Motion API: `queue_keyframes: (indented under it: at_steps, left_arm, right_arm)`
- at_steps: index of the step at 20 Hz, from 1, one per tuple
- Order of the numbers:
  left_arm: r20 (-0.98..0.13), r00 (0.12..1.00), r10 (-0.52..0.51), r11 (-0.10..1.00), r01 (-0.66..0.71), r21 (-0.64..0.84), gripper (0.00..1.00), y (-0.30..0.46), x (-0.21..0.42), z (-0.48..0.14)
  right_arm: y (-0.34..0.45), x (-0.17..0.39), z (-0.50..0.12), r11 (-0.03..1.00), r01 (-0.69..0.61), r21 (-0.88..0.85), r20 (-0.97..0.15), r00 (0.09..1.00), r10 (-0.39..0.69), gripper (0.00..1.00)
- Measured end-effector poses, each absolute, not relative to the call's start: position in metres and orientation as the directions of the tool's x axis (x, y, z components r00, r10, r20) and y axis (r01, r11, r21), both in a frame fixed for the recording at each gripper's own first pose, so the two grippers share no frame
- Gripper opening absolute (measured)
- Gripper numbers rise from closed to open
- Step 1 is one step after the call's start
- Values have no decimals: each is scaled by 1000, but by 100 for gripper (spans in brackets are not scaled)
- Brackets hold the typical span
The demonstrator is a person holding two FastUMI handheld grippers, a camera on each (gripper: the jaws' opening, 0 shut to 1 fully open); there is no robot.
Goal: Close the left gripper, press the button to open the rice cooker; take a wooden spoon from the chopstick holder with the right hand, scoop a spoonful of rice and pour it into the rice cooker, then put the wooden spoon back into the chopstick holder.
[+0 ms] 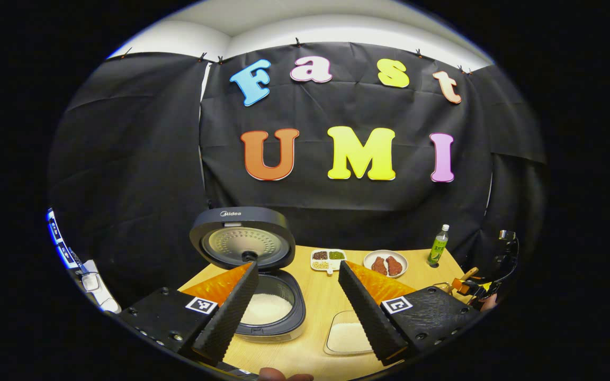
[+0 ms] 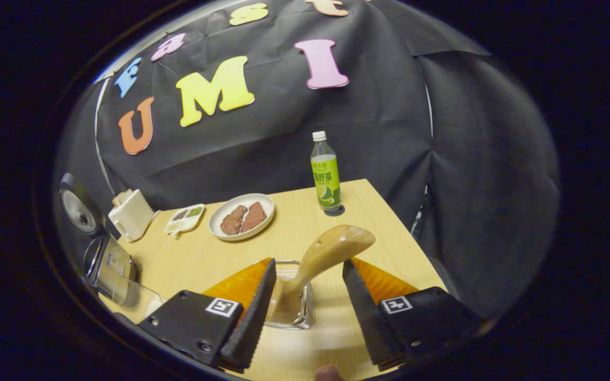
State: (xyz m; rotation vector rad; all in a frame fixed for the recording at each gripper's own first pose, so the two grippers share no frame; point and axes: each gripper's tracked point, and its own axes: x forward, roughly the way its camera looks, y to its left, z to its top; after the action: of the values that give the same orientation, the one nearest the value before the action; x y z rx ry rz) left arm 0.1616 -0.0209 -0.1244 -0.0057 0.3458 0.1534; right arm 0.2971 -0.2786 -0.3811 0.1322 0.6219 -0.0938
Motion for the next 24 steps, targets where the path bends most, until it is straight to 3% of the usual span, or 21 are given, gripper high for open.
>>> queue_keyframes:
  at_steps: [2,3,4,5,6,10,12,18,24]
  left_arm:
    - [-346,922,172,984,-173,28,98,-15,159,-125]
    - [-351,919,181,983,-182,32,97,-13,158,-127]
    - [-352,917,188,982,-189,32,98,-12,158,-127]
    - [-352,916,191,981,-193,30,98,-10,159,-127]
    - [-354,915,195,980,-198,27,98,-8,160,-128]
    - [-359,912,197,978,-210,3,98,-1,159,-130]
    - [-355,914,194,979,-206,4,98,3,156,-130]
    - [-325,939,117,987,-145,-64,98,12,150,-126]
    - [-271,962,47,989,-83,-125,97,42,135,-119]
  right_arm:
    - [-276,304,-391,984,125,126,-606,795,-23,65]
    - [-275,305,-393,983,124,132,-609,793,-18,66]
    - [-275,307,-392,984,123,132,-607,794,-18,51]
    - [-274,307,-391,984,121,132,-605,796,-17,50]
    - [-269,309,-391,983,116,145,-604,797,-5,36]
    - [-254,304,-377,982,103,161,-605,796,16,15]
    - [-252,302,-363,983,106,151,-594,805,5,10]
    - [-242,288,-294,988,128,90,-520,852,-62,10]
    - [-175,239,-214,996,85,30,-451,890,-62,10]
